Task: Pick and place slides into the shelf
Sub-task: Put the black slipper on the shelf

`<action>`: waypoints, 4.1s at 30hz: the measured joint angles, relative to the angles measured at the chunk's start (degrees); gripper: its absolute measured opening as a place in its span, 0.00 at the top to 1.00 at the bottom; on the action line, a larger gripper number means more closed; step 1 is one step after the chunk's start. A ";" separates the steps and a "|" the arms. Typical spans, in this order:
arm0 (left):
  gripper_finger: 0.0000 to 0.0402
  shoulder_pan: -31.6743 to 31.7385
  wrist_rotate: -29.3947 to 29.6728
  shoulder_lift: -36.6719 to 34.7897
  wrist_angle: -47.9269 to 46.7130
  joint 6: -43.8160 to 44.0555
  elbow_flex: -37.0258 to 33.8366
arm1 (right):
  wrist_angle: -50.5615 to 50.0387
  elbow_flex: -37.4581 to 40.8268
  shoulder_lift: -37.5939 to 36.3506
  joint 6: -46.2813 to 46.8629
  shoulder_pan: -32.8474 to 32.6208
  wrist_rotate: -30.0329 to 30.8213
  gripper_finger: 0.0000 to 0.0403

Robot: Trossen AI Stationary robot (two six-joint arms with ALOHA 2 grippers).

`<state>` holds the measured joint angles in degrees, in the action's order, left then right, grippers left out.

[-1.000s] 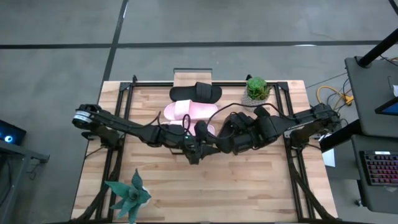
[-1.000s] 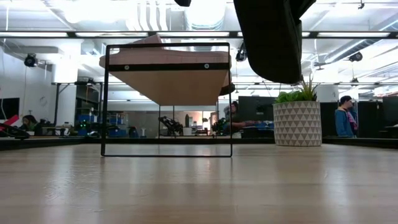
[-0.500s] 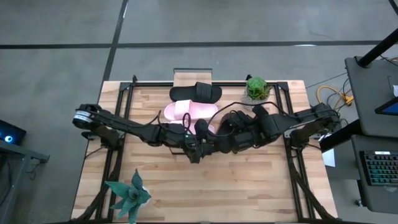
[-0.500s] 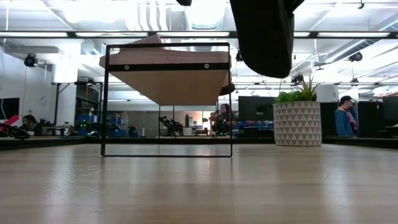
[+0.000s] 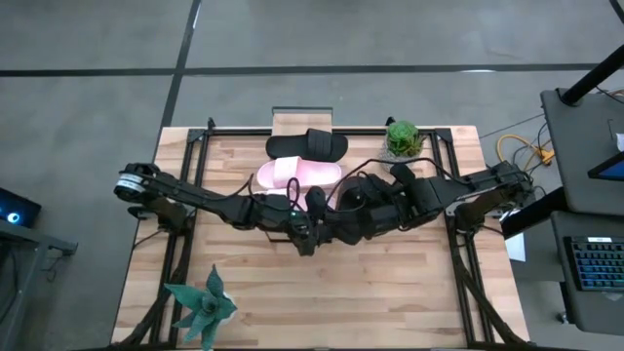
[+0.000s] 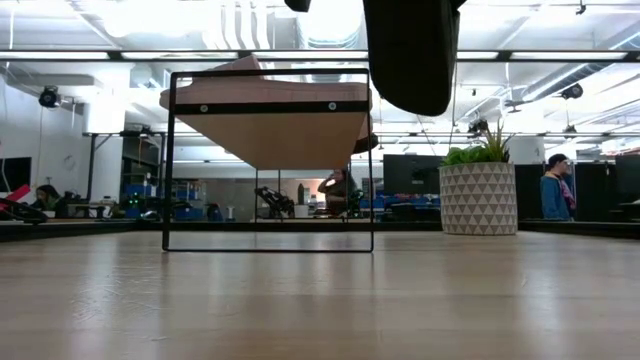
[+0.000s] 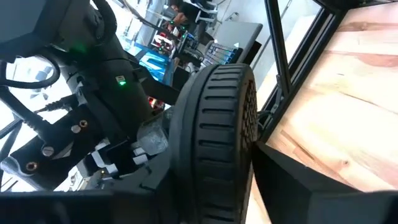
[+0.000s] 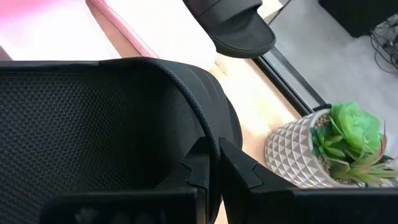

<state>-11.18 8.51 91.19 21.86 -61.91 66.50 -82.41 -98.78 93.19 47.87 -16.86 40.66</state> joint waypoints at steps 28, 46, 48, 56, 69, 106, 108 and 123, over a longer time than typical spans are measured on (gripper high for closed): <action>0.89 -0.15 -1.77 -10.61 -17.67 1.91 -0.50 | -2.10 -11.95 -0.15 -16.98 -0.53 -0.16 0.79; 0.89 -0.98 -28.38 -38.44 -6.64 13.53 -21.71 | -2.17 -9.09 -1.86 -28.81 -13.33 39.37 0.77; 0.89 -1.01 -31.65 -40.71 -1.48 13.58 -25.51 | -2.08 -6.25 -1.79 -27.14 -14.47 42.31 0.78; 0.89 -1.01 -40.44 -44.51 13.87 13.08 -34.79 | -2.90 3.20 -1.73 -15.95 -17.53 49.38 0.79; 0.89 -0.94 -40.01 -43.39 13.66 13.57 -32.72 | 13.80 0.76 -1.67 -28.14 -15.63 9.48 0.83; 0.90 -0.94 -54.45 -42.73 13.00 7.50 -34.78 | 73.77 15.21 -2.46 -108.77 -5.35 -20.64 0.51; 0.90 -0.94 -54.05 -42.18 13.53 7.48 -34.72 | 73.69 15.21 -2.36 -108.13 -5.34 -20.89 0.50; 0.90 -0.93 -46.67 -38.24 17.16 5.53 -34.51 | 74.72 14.91 -2.34 -103.37 -5.48 -24.95 0.57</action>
<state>-12.11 -38.16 52.95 39.03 -56.38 31.99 -7.69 -83.88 90.85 -55.50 -22.34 15.71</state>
